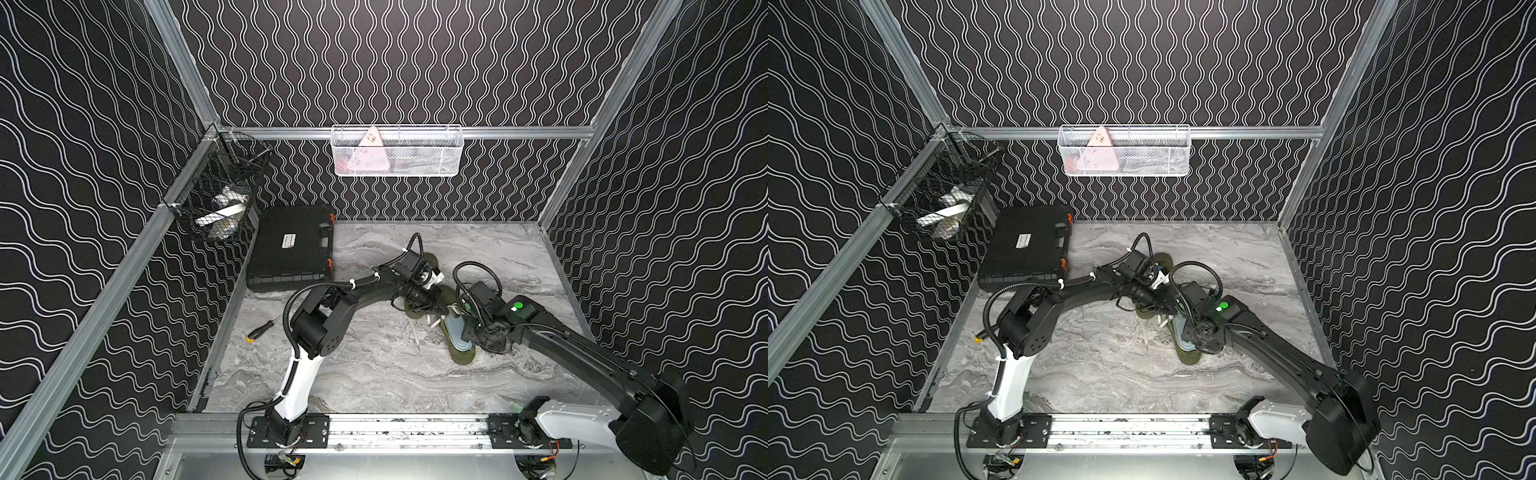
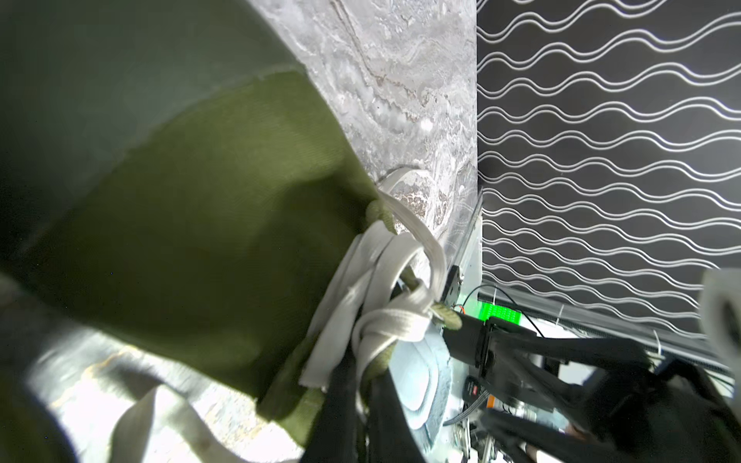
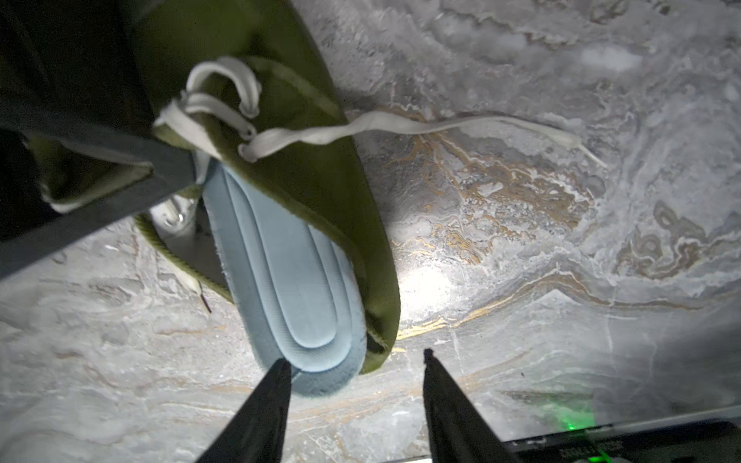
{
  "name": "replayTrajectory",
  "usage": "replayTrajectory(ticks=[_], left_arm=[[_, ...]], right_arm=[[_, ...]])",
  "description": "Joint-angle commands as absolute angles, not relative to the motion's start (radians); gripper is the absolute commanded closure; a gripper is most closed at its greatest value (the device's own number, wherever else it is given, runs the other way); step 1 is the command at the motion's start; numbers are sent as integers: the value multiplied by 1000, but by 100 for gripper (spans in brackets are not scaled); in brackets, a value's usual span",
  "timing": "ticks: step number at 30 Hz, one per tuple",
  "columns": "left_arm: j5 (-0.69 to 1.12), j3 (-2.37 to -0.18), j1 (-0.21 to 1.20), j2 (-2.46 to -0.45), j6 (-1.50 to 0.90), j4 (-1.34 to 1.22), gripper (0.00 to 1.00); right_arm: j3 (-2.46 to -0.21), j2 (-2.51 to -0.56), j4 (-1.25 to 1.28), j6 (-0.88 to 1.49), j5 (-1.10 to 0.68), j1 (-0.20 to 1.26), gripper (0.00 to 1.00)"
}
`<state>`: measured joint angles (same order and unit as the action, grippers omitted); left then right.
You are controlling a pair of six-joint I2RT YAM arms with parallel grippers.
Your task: Insert the insole into the shoe
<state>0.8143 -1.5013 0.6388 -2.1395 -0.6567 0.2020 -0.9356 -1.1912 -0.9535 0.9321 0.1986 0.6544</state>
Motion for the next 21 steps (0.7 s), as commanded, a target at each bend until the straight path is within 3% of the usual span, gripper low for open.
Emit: replayTrajectory(ticks=[1, 5, 13, 21], left_arm=[[740, -1399, 659, -2086, -872, -36, 100], [651, -1311, 703, -2073, -1113, -394, 100], [628, -1407, 720, -2114, -1081, -302, 100], [661, -1406, 720, -2128, -1055, -276, 100]], right_arm=[[-913, -1114, -914, 1123, 302, 654, 45], [-910, -1042, -928, 1160, 401, 644, 47], [-860, -971, -902, 1175, 339, 556, 59], [-754, -953, -750, 1210, 143, 419, 68]])
